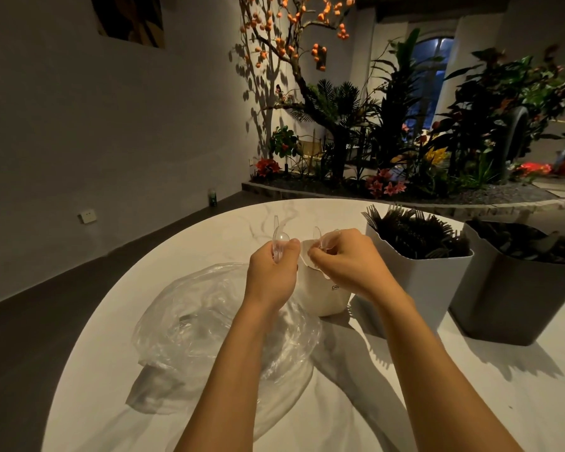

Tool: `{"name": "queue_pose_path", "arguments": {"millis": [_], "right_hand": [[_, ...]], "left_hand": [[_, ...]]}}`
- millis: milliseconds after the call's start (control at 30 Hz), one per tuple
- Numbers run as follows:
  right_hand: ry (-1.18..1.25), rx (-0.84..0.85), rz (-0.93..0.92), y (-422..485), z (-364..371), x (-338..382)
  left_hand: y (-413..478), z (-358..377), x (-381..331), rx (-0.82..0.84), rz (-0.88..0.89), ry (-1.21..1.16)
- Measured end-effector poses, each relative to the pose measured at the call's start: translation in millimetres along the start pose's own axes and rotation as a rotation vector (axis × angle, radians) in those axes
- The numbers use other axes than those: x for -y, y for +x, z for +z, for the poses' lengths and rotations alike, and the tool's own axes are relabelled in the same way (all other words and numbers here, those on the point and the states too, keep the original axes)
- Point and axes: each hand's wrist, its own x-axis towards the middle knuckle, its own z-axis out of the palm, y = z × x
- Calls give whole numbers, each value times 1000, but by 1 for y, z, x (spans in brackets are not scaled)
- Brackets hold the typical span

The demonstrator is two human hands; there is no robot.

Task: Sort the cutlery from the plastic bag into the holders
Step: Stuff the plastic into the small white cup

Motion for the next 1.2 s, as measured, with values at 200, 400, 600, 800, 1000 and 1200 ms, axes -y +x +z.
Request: {"name": "queue_pose_path", "arguments": {"millis": [200, 400, 600, 800, 1000, 1200], "right_hand": [[-138, 60, 6, 3, 6, -1], [-128, -20, 25, 4, 2, -1], [76, -89, 109, 2, -4, 1], [-66, -41, -10, 5, -11, 2], [-136, -13, -60, 3, 3, 7], [-250, 18, -83, 3, 14, 3]], "left_hand": [[-3, 1, -2, 14, -13, 1], [-7, 3, -6, 38, -8, 0], [-8, 4, -3, 32, -8, 56], [-8, 4, -6, 41, -71, 13], [-5, 1, -10, 44, -140, -108], [-5, -4, -13, 67, -192, -175]]}}
